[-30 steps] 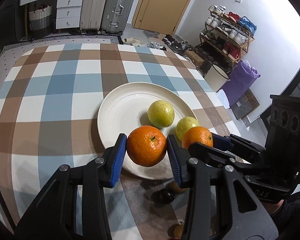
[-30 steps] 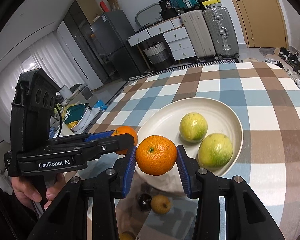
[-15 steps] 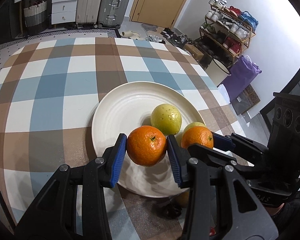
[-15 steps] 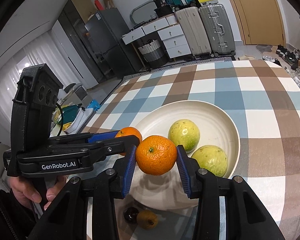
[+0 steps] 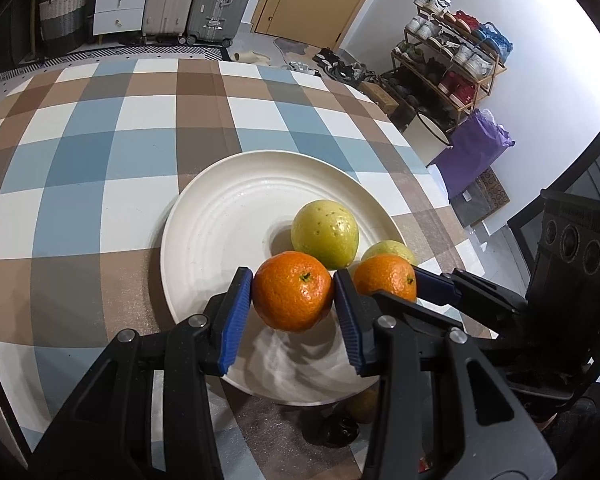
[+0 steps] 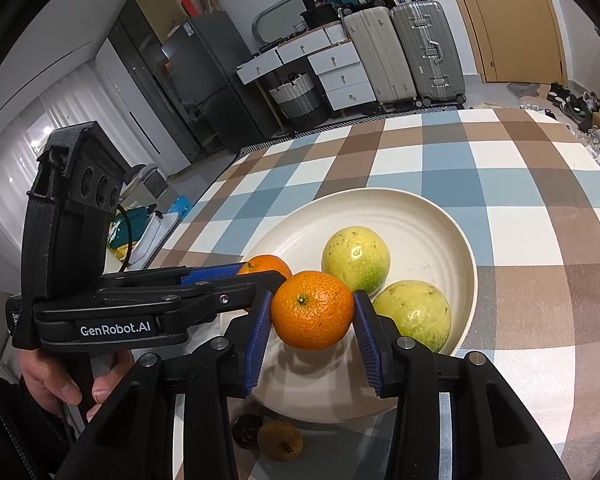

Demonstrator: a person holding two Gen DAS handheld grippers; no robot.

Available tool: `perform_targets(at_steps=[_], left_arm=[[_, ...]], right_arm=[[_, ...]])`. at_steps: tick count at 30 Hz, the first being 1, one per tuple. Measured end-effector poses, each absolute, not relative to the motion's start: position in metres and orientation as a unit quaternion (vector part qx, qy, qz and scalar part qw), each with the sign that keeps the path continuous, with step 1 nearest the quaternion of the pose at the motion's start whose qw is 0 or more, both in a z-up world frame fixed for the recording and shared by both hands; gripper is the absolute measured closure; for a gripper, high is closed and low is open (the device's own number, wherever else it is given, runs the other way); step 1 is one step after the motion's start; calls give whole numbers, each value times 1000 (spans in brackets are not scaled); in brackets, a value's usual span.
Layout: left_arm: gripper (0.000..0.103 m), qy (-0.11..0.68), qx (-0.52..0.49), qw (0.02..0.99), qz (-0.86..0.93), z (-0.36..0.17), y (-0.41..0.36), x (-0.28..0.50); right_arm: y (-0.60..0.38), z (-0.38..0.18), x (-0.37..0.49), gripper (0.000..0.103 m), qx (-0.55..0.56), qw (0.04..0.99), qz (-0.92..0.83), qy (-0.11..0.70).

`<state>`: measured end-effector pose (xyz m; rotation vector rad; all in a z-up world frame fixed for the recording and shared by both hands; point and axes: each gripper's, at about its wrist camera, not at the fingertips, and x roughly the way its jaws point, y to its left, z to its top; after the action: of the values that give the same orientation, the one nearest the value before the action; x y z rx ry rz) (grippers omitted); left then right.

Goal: Organize fruits
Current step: 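Carry both oranges onto the plate and open both tools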

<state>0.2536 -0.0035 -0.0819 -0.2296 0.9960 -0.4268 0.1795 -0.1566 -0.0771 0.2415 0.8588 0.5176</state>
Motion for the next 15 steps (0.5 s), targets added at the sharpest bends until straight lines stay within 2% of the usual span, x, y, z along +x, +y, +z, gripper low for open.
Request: perform_targets(at_steps=[5, 10, 15], left_arm=[[65, 465, -110, 852, -213, -78, -7, 252], [65, 459, -116, 855, -210, -72, -4, 248], [65, 452, -116, 860, -205, -62, 1, 238]], right_arm=[[-157, -76, 178, 60, 114, 871, 244, 411], [-162, -68, 173, 52, 118, 878, 239, 396], [-164, -57, 165, 52, 114, 885, 237, 384]])
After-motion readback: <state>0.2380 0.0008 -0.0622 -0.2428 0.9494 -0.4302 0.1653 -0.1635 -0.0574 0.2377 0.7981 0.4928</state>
